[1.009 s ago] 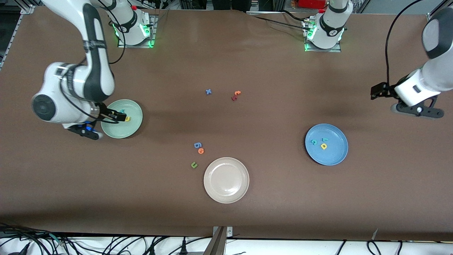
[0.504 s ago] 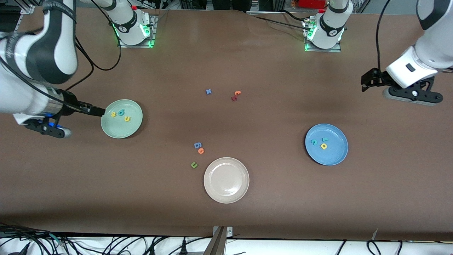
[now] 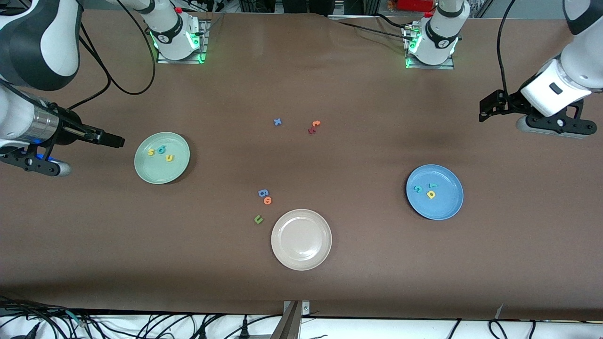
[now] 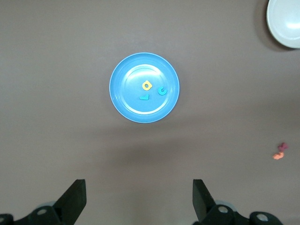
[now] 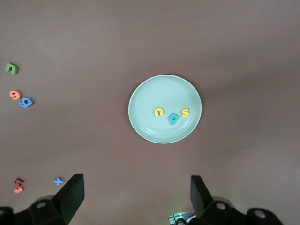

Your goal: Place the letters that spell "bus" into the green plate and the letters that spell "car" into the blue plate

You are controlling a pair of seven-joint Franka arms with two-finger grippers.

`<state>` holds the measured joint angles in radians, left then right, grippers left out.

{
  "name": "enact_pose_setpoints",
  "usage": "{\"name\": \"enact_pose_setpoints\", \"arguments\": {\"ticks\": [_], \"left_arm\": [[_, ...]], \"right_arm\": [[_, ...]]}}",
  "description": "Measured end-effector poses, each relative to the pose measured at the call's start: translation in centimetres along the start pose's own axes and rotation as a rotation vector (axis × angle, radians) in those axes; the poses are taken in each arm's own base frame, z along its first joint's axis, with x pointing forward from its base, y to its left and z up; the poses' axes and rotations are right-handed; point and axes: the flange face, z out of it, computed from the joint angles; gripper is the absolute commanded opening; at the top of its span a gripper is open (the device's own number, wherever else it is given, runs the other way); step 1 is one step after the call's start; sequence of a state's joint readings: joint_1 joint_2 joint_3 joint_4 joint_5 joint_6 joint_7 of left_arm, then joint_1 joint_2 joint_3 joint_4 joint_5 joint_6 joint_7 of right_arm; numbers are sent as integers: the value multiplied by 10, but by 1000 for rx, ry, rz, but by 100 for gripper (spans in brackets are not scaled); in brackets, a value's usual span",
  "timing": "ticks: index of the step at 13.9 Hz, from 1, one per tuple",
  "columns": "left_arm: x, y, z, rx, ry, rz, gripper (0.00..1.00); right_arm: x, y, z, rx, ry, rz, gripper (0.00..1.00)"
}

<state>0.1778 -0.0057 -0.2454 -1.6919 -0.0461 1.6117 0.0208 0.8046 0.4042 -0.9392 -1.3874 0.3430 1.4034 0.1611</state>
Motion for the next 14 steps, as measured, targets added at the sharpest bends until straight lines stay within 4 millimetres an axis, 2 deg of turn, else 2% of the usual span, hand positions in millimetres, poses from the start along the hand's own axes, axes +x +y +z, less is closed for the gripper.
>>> {"name": "enact_pose_setpoints", "arguments": {"ticks": [3, 7, 9, 14], "left_arm": [[7, -8, 0, -4, -13, -15, 100], [10, -14, 3, 26, -20, 26, 100], [10, -16, 3, 26, -22, 31, 100], [11, -18, 5, 31, -26, 42, 100]], "right_arm": [[3, 4, 2, -2, -4, -34, 100], [34, 47, 5, 14, -15, -110, 100], [42, 61, 2, -18, -12, -146, 100], [29, 48, -19, -80, 43, -247, 99]]}}
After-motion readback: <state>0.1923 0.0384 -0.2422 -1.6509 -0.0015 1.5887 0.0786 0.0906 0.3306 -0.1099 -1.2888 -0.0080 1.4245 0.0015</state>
